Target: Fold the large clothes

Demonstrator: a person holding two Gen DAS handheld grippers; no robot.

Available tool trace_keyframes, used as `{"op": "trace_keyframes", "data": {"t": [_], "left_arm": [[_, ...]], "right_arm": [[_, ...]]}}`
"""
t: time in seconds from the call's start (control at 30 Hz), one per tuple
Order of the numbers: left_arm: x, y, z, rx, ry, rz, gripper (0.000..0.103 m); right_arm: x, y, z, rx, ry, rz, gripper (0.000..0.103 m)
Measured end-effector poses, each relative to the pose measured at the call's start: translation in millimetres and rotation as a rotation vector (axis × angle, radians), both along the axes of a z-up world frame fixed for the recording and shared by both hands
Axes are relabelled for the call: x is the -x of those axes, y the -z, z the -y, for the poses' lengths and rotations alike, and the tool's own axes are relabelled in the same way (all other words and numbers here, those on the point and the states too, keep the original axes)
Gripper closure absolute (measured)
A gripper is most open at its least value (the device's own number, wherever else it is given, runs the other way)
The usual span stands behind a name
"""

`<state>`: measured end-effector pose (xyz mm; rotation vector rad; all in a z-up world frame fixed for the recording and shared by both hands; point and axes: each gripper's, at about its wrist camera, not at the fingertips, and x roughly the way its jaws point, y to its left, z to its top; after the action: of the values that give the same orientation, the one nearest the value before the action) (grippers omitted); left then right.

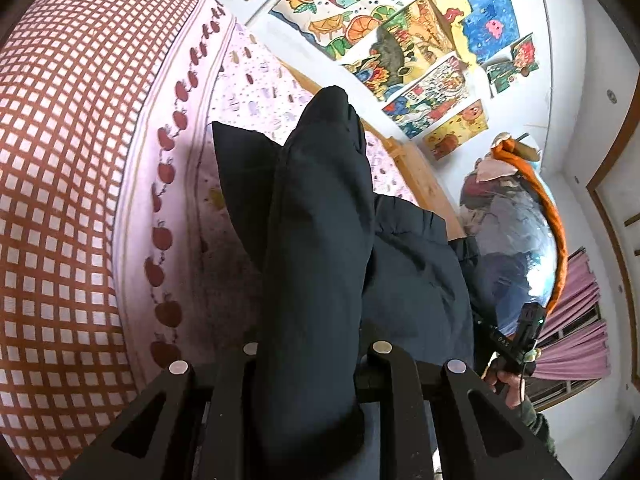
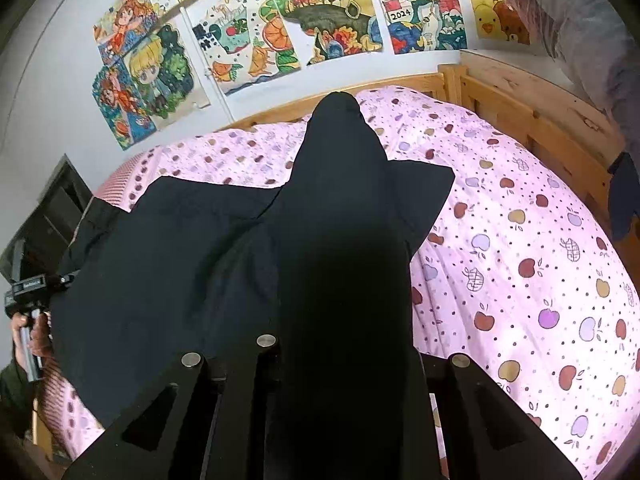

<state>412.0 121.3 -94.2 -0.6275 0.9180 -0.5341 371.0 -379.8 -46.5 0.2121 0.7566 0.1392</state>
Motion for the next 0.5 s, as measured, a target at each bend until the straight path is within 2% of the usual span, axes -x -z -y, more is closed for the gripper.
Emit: {"op": "trace_keyframes", "data": {"t": [0.3, 0.37, 0.43, 0.5], "left_arm": [[4.2, 6.7, 6.5, -0.122, -0.042, -0.011, 0.074], [5.4, 4.2, 10.3, -0.159, -0.053, -0.010, 0.069], [5.0, 0.5, 16.4, -0.200, -0.066, -0.013, 0.066], [4.3, -2.5, 20.8, -0.238, -0.083, -0.019, 0.062]], "right_arm": [[-2.0, 14.0, -0.9, 0.039, 0.040, 0.012, 0.078], [-2.2, 15.3, -0.6, 0.050, 0.047, 0.010, 0.076], [-2.7, 16.3, 0.9, 0.058, 0.054, 0.004, 0.071], [-3.5, 17.2, 2.1, 0.060, 0.056, -0.002, 0.059]]}}
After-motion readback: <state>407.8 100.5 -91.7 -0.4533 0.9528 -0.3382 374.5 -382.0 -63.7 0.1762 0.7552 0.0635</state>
